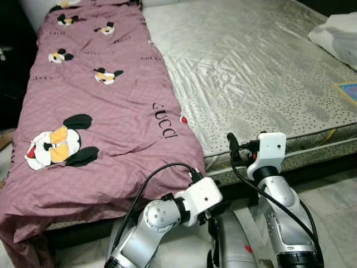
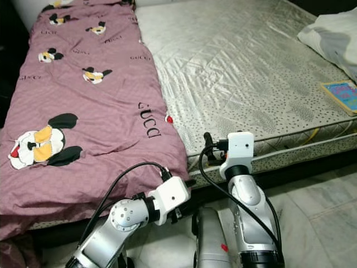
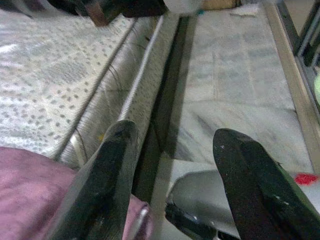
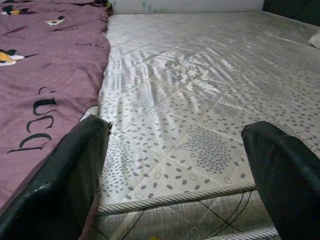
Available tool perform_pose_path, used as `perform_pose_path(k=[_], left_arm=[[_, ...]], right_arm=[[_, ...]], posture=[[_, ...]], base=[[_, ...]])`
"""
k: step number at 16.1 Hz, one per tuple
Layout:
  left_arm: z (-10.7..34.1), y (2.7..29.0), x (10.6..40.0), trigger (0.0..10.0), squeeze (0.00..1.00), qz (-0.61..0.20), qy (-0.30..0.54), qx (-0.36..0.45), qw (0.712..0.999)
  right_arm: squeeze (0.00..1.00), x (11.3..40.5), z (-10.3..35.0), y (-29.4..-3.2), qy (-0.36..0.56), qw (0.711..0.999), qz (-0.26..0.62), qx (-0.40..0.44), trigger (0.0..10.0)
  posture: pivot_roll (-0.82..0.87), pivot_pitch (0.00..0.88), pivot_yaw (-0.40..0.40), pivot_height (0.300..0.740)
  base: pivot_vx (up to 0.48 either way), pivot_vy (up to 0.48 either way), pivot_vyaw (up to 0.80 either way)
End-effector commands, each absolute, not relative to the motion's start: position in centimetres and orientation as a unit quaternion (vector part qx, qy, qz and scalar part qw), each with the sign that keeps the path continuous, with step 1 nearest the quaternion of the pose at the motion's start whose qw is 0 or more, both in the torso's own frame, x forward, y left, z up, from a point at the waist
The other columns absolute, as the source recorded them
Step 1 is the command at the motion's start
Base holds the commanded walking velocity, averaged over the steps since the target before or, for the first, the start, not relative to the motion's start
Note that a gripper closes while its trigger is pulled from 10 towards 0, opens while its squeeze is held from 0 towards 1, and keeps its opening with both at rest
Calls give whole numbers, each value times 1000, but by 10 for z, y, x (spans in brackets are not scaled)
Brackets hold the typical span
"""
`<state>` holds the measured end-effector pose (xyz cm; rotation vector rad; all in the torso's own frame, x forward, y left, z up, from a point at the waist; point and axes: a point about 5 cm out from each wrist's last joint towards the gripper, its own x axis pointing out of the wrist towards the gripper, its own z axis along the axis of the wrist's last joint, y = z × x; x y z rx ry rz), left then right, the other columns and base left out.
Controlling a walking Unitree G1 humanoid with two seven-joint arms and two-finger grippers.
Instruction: Clean up the room
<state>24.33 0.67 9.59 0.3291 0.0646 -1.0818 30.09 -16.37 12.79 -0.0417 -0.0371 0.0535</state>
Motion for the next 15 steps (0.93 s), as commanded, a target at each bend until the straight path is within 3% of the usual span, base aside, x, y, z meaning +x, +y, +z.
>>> perform_pose_path(k=[1,3,6,8,15], left_arm=[[110,9,250,10000,1000,-487,-8,134,863],[154,34,267,10000,1000,-364,-121,48,922],[166,79,270,10000,1000,-235,-144,-11,961],[151,127,260,10000,1000,-122,-124,-9,985],[131,161,248,10000,1000,-19,-89,9,996]], right_arm=[[0,302,128,-163,-23,999,25,-15,10000],[0,303,131,-161,-35,999,19,1,10000],[0,305,139,-155,-56,998,30,22,10000],[0,314,151,-150,-78,996,26,42,10000],[0,325,158,-149,-94,994,24,56,10000]], posture=[[-29,47,39,557],[-23,31,45,557],[-8,7,52,557],[13,0,57,580],[30,0,54,650]], base=[[0,0,0],[0,0,0],[0,0,0],[0,0,0],[0,0,0]])
